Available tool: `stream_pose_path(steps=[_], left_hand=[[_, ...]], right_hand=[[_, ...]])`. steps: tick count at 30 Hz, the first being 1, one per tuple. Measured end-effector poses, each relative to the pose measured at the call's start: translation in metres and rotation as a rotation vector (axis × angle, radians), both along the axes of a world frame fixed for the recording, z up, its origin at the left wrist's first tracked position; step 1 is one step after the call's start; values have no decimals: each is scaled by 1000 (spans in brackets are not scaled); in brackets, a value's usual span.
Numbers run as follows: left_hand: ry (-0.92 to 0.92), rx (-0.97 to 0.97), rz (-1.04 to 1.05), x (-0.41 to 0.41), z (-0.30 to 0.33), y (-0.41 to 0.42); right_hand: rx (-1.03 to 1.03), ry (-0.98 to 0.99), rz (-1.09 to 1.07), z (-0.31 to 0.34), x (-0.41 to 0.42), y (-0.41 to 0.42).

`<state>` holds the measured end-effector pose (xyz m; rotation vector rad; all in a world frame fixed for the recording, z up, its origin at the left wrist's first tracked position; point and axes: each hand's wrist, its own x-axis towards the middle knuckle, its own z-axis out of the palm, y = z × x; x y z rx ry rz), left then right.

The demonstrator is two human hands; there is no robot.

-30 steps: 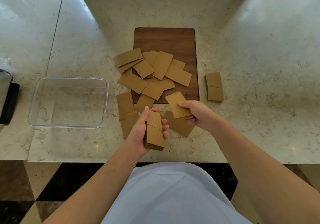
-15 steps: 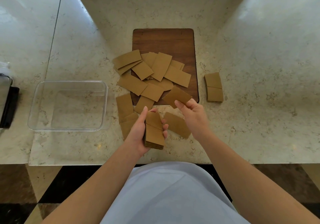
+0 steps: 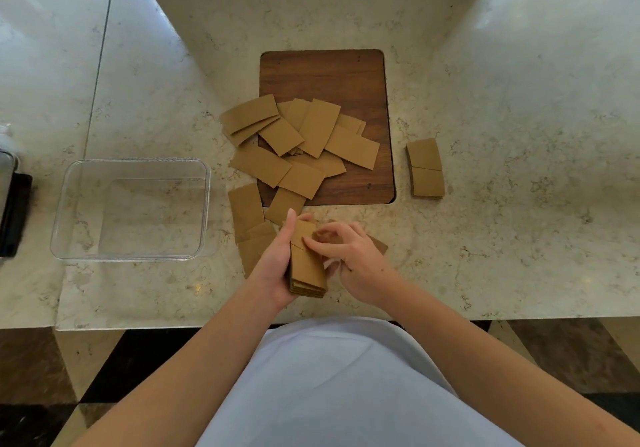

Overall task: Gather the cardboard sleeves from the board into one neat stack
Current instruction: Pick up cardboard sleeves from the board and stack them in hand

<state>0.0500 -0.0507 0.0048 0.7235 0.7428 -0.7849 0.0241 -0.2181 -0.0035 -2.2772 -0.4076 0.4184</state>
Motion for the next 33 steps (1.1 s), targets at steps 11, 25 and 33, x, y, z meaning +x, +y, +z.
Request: stream_pose_path(steps=[11,25,33], left_hand=[[-117,-274,84,2,10,5],[-46,-210,103,1,6,15],[-30,-201,112,3,3,15]], right_hand=[[-279,240,-561,-16,11,-15],[113,840,-752,-13,16,-24],[549,834,-768,-11,22,-29]])
